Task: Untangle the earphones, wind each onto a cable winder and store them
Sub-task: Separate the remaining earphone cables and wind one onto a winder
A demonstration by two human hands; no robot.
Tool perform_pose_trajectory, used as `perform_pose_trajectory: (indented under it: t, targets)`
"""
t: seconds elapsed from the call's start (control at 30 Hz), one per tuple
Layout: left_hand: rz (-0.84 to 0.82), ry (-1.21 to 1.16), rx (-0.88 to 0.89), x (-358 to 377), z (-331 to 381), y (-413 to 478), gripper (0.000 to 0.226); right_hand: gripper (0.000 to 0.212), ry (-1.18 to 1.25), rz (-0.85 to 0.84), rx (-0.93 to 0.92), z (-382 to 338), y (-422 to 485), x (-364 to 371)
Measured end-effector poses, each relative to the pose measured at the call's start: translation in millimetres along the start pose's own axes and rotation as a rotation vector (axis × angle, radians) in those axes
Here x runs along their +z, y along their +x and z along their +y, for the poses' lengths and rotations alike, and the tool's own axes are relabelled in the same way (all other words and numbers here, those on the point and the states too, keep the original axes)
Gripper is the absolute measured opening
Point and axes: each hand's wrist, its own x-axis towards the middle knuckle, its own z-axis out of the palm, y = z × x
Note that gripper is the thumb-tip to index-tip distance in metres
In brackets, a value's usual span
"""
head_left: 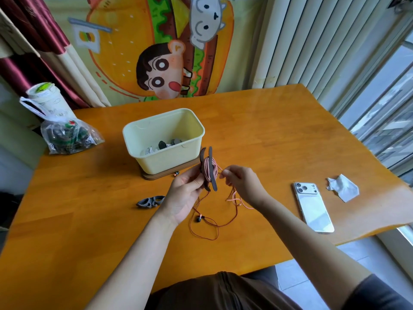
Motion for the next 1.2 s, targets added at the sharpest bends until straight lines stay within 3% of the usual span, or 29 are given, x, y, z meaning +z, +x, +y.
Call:
perform_pose_trajectory:
  t: [0.23,0.4,0.47,0.6,0.7,0.87,1.03,1.2]
  targets:
    - [0.214,-0.172,0.094,8.5,1.1,17.7,0.029,0.022,0.120,-0.059,0.045,-6.2,-10.1,29.8]
    - [0.387,-0.143,0.155,1.1,0.2,25.1,0.031,0.023,0.005,-0.057,0.030,-12.3,-18.1,32.2]
    - [0.456,0.026,0.180,-4.7,-2.1,25.7,0.032,0.026,-0.126,-0.039,-0.021,-13.0,-20.9,33.4]
    - [0.512,0.727,0.337,-16.4,-9.7,26.2,0.032,0.027,-0.297,-0.066,-0.130,-18.2,-26.9,37.3]
    - [0.453,1.069,0.390,-22.9,-13.5,23.1,0.037,0.027,-0.323,-0.098,-0.157,-20.1,-32.2,39.5]
    - [0.205,1.323,0.375,-36.1,-21.2,9.0,0.040,0.026,-0.425,-0.075,-0.138,-16.8,-26.1,17.1]
    - [0.084,1.247,0.355,-24.0,-23.9,4.3,0.042,0.024,-0.514,0.030,-0.083,-7.9,-10.0,-12.8]
    - [0.029,1.075,0.198,-10.5,-18.4,6.6,0.042,0.015,-0.408,0.139,-0.115,-1.5,-0.7,-24.8]
